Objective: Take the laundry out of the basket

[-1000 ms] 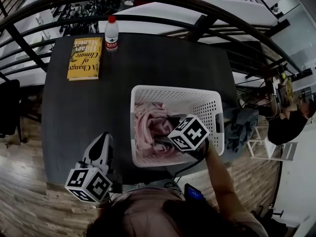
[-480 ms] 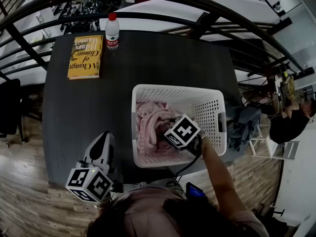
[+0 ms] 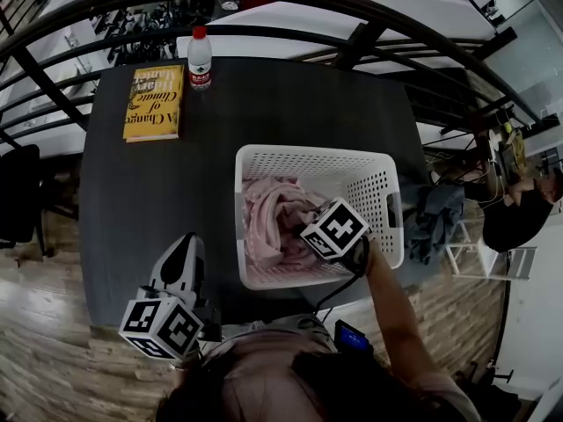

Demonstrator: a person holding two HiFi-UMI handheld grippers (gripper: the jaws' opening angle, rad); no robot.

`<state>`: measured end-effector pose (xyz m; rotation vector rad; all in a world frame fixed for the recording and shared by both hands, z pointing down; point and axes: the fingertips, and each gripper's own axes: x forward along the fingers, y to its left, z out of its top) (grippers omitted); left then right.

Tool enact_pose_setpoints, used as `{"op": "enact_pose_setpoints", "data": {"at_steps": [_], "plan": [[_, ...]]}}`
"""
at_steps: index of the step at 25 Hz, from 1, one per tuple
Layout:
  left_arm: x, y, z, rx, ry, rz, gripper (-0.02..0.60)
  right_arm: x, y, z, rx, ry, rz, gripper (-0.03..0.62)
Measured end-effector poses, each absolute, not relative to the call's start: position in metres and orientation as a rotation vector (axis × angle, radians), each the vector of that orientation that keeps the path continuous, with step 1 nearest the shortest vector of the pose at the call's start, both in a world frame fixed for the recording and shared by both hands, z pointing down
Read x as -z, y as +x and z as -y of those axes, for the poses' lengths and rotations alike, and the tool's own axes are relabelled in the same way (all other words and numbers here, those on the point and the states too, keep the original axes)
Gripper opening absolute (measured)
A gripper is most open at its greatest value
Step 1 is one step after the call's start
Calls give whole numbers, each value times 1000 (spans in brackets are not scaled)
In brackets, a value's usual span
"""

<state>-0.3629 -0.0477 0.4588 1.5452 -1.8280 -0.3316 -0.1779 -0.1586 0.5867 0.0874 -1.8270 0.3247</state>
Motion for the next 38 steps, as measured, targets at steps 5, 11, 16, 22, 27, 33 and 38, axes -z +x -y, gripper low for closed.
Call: {"op": "enact_pose_setpoints", "data": {"at_steps": [5, 11, 16, 22, 27, 33, 38], "plan": [[-456, -367, 41, 338, 1563, 1847, -3, -567, -178, 165, -300, 141, 1879, 66], [-452, -373, 32, 337, 1556, 1870, -3, -545, -177, 172, -317, 202, 1939, 64], [-448, -374, 27, 345, 1563, 1887, -3, -526, -173, 174, -295, 248, 1980, 61], [-440, -371, 25, 348, 1579, 1888, -3, -506, -171, 177, -271, 293, 2023, 60], [-442, -368, 23, 354, 1595, 1882, -3, -490, -171, 178, -294, 330, 2084, 58], [-435, -361, 21, 353, 1618, 1877, -3, -468, -164, 181, -297, 383, 2146, 58], [-430, -354, 19, 349, 1644, 1870, -3, -451, -161, 182, -265, 416, 2179, 58]]}}
